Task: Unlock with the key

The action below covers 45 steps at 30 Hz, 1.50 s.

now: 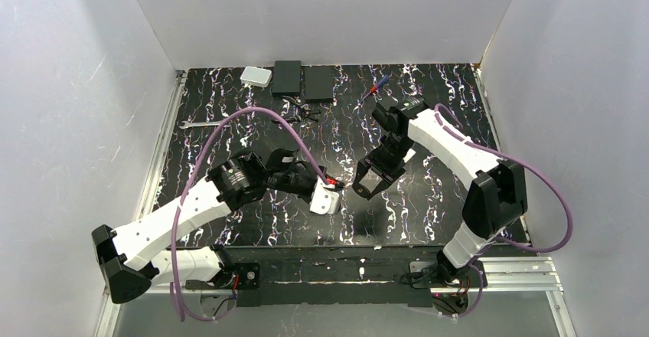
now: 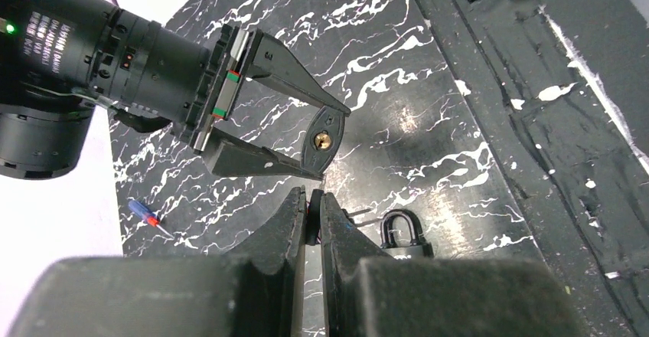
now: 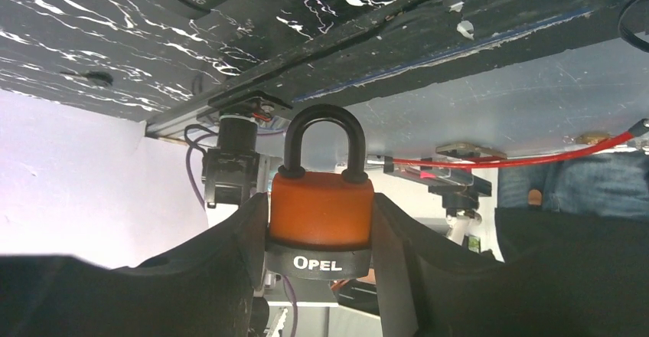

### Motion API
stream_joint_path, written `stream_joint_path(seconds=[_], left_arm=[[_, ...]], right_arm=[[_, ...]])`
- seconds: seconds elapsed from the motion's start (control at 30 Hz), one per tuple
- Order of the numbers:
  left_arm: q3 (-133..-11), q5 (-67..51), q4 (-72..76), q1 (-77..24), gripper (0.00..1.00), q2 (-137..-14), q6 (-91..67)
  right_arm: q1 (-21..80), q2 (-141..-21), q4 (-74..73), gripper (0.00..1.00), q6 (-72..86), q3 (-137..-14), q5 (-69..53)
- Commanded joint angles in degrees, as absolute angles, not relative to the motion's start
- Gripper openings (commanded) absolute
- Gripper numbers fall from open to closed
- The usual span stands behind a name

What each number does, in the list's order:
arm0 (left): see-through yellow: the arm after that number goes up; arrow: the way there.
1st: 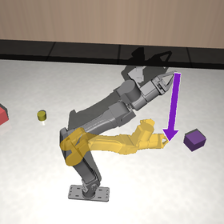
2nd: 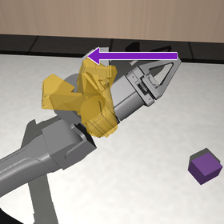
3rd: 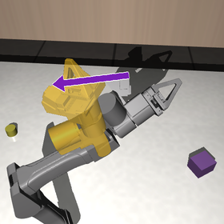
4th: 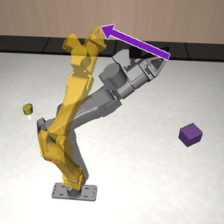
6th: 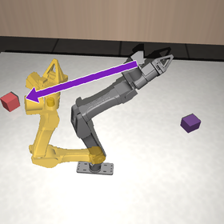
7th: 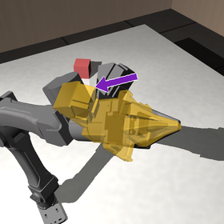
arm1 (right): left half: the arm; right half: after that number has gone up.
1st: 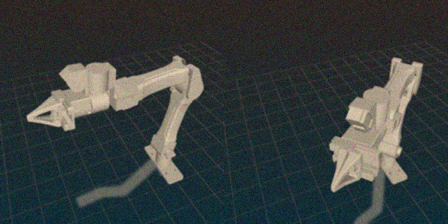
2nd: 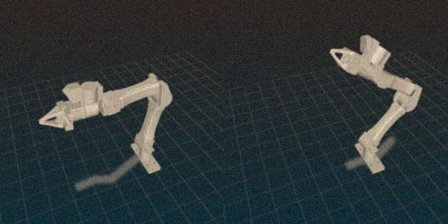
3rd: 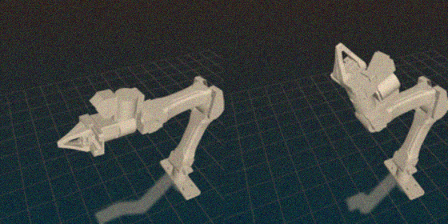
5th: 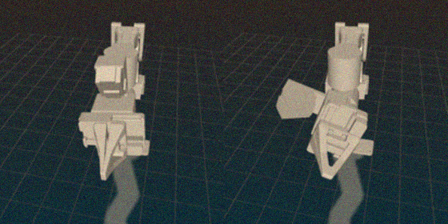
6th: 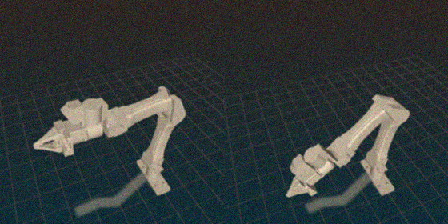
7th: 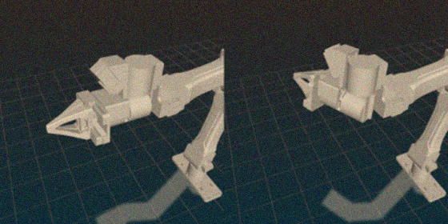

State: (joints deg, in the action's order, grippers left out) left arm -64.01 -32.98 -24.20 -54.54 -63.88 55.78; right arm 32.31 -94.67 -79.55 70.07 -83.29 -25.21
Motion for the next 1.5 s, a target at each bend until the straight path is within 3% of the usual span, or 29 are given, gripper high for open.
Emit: stream_joint_path(seconds=[0.0,1.47], left_arm=[[-66.7,-28.9,-24.1,-56.4,0.00,-64.6,57.5],[-64.2,-23.3,-18.5,-61.8,0.00,-68.7,57.6]], right_arm=[[32.0,-91.1,-81.7,0.01,73.9,-83.4,-24.1],[32.0,-90.0,-81.7,0.01,74.3,-81.9,-24.8]])
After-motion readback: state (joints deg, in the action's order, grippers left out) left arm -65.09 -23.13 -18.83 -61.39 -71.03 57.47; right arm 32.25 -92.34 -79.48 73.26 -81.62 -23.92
